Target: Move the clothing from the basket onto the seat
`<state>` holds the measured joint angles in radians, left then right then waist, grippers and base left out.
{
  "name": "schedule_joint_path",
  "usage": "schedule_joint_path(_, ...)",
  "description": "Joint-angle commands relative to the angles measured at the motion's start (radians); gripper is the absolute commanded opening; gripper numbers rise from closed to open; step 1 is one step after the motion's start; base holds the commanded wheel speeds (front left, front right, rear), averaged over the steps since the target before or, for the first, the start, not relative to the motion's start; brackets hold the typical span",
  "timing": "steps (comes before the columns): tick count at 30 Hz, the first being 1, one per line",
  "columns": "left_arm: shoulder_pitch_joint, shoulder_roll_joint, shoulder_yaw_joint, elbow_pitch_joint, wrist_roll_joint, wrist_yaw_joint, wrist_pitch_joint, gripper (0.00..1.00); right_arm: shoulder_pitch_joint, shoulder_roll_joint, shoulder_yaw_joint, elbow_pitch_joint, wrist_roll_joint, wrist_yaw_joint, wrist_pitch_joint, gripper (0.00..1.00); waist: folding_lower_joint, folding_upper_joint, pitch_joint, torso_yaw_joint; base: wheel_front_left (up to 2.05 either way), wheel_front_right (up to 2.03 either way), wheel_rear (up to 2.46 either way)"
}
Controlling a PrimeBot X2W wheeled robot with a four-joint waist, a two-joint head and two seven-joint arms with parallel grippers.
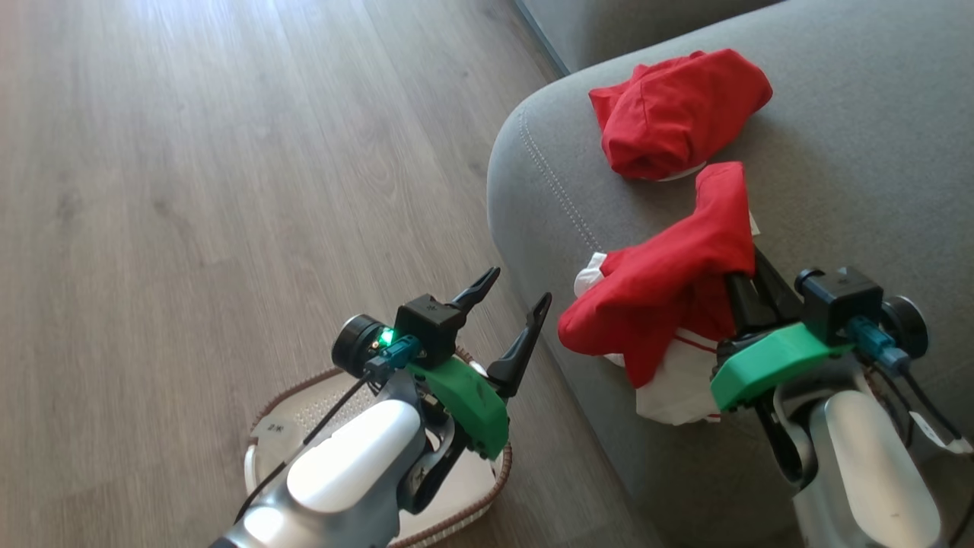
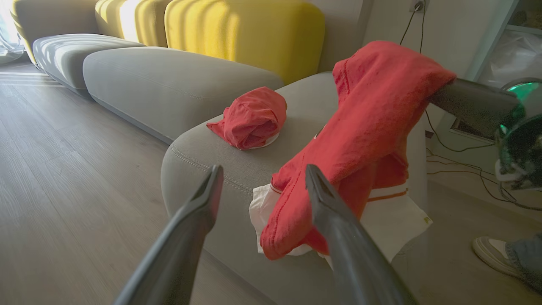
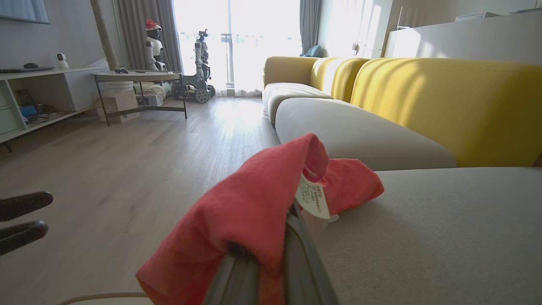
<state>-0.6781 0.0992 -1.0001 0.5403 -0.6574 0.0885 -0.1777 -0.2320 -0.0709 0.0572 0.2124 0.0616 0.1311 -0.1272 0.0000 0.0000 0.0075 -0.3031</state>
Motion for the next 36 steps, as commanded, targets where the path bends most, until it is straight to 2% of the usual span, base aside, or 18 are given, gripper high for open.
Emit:
schedule_joint_path(1, -0.039, 0.007, 0.026, -0.019, 0.007, 0.006, -0.011, 1.0, -0.05, -0.001, 0.015, -0.048, 0.006, 0.0, 0.004, 0.0, 0.0, 0.0, 0.012, -0.002, 0.0, 0.0, 0.0)
schedule_joint_path(8, -0.06, 0.012, 0.026, -0.026, 0.015, 0.015, -0.015, 1.0, -0.216, -0.037, 0.01, -0.034, 0.002, 0.0, 0.031, 0.0, 0.0, 0.0, 0.065, 0.023, 0.0, 0.0, 0.0)
schedule_joint_path(16, -0.092, 0.028, 0.03, -0.075, 0.031, 0.033, -0.019, 1.0, -0.551, -0.132, 0.004, 0.105, -0.004, 0.0, 0.047, 0.0, 0.0, 0.0, 0.145, 0.083, 0.0, 0.0, 0.0)
schedule_joint_path(19, -0.099, 0.033, 0.027, -0.088, 0.037, 0.036, -0.016, 1.0, -0.633, -0.156, -0.011, 0.155, -0.002, 0.0, 0.046, 0.0, 0.0, 0.0, 0.165, 0.101, 0.0, 0.0, 0.0)
schedule_joint_path(29, -0.134, 0.067, 0.013, -0.158, 0.065, 0.054, 0.013, 1.0, -0.94, -0.306, -0.167, 0.365, -0.133, 0.0, 0.039, 0.0, 0.0, 0.0, 0.268, 0.199, 0.0, 0.0, 0.0)
schedule_joint_path(36, -0.153, 0.086, 0.01, -0.212, 0.08, 0.07, 0.025, 1.0, -1.029, -0.388, -0.231, 0.485, -0.242, 0.0, 0.038, 0.0, 0.0, 0.0, 0.326, 0.259, 0.0, 0.0, 0.0)
